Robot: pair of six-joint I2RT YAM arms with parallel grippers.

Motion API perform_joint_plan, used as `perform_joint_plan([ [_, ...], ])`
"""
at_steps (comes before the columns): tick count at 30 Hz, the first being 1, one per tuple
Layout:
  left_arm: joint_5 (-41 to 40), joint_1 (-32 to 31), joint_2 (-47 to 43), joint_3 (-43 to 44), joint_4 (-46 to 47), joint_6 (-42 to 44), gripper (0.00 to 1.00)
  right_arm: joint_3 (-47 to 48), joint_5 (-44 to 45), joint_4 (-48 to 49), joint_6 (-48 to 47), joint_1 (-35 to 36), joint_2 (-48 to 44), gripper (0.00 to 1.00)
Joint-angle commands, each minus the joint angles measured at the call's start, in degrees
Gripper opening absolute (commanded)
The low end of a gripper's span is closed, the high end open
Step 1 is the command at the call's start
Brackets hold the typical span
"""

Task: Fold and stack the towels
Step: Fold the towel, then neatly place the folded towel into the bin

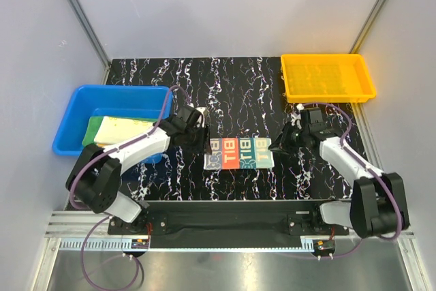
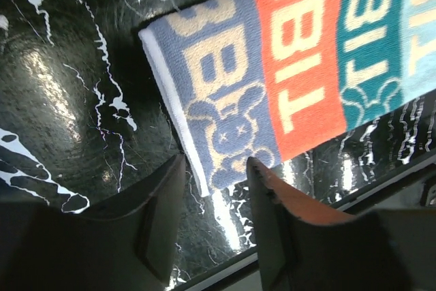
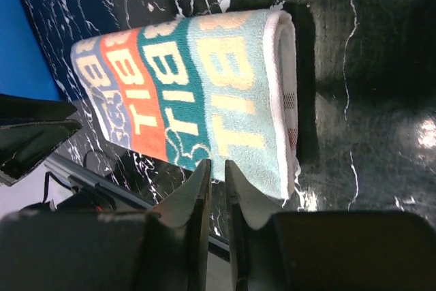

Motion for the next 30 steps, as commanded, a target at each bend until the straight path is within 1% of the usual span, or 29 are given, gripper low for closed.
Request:
perform_joint_plan([
  [1, 1.0, 0.4, 2.5, -0.5, 4.5, 0.2, 0.48, -2.7, -4.1, 6.3, 0.5, -0.3, 4.7, 0.20],
  [4, 1.5, 0.5, 4.7, 0.4, 5.1, 0.8, 0.49, -5.2, -2.1, 9.9, 1.2, -0.5, 8.8, 0.19],
  [8, 1.4, 0.5, 6.4, 0.3, 5.7, 0.5, 0.49, -6.1, 1.7, 10.0, 0.2, -0.5, 11.6, 0.17],
  [11, 0.3, 1.0, 6.7, -1.6, 7.1, 0.0, 0.50, -6.8, 4.2, 9.4, -0.4, -0.6, 10.9, 0.17],
  [13, 1.4, 1.6, 6.8, -3.0, 9.2, -0.4, 0.51, -7.5, 5.1, 9.4, -0.6, -0.8, 9.9, 0.17],
  [17, 5.5, 2.0, 8.1, -3.6, 11.9, -0.6, 0.51, -8.1, 5.3, 9.3, -0.7, -0.9, 9.0, 0.17],
  [25, 6.5, 2.0, 10.5, -4.8, 14.0, -3.9, 0.51, -9.5, 4.7, 10.2, -0.3, -0.8, 7.0, 0.17],
  [28, 6.5, 1.9, 11.6, -6.4, 14.2, -5.5, 0.47, -9.4, 4.4, 10.2, -0.4, -0.8, 6.6, 0.17],
  [29, 6.1, 1.8, 11.6, -6.7, 14.2, -5.8, 0.45, -9.5, 4.3, 10.1, -0.5, -0.8, 6.4, 0.17],
  [30, 5.2, 1.8, 11.6, -7.2, 14.1, -6.1, 0.41, -9.6, 4.0, 10.2, -0.5, -0.8, 6.2, 0.17],
])
